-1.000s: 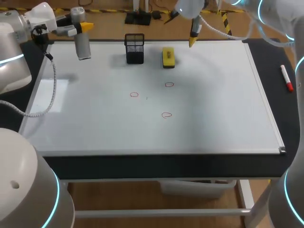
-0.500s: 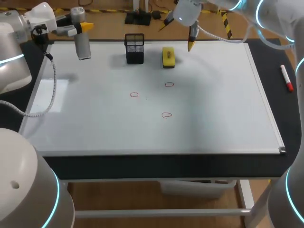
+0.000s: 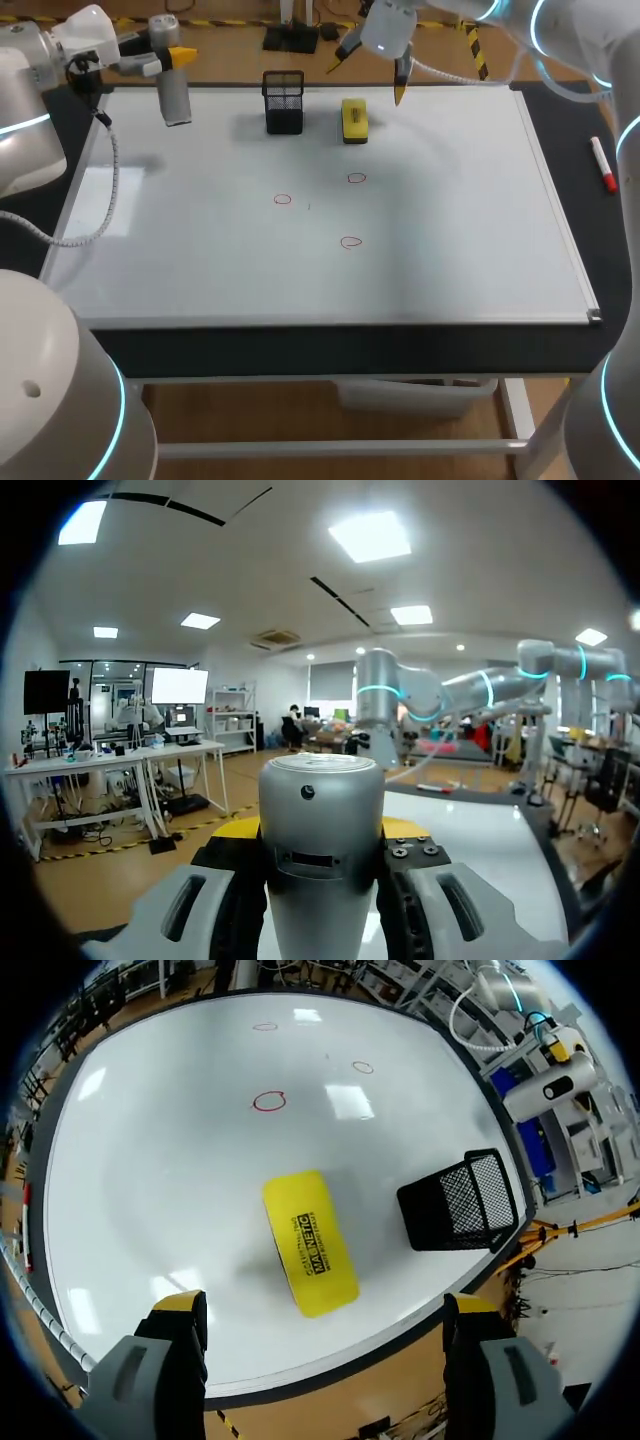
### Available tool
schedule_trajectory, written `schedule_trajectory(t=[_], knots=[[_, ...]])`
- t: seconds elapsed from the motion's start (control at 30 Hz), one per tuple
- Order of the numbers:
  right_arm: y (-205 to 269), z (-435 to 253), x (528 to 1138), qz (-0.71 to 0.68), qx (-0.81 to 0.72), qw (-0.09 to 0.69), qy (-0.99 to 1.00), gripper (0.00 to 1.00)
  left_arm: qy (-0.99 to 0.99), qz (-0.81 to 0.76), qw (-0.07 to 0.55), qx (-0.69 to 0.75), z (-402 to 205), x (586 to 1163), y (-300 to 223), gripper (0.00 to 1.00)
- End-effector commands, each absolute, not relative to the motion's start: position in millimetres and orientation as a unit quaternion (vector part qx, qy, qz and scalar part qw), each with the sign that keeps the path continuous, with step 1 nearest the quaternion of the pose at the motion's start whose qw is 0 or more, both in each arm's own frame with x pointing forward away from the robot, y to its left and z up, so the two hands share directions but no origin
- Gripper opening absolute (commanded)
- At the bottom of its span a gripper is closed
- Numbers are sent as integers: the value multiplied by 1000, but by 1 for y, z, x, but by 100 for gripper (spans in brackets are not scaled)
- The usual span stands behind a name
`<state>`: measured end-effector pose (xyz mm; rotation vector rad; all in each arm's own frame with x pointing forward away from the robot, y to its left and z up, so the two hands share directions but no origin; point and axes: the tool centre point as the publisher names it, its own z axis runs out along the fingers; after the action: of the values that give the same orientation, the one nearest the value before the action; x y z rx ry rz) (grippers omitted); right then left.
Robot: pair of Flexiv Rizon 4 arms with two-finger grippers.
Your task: Pick up the inspection probe, press it on each red-marked spot on the whiteboard one by one, put down the probe, pick up the eraser, and wipe off all the red marks.
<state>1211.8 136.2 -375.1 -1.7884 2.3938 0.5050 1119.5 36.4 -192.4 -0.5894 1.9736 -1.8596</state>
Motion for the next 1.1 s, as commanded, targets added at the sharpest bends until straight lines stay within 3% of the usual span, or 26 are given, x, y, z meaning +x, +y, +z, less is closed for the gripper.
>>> schedule_trajectory(t=[0.03, 1.1], knots=[[137, -379, 1232, 13, -623, -280, 730, 100, 699, -659, 184, -209, -192, 1119, 36, 0], [140, -399, 1224, 33, -625, -351, 697, 100, 699, -659, 184, -209, -192, 1119, 36, 0]])
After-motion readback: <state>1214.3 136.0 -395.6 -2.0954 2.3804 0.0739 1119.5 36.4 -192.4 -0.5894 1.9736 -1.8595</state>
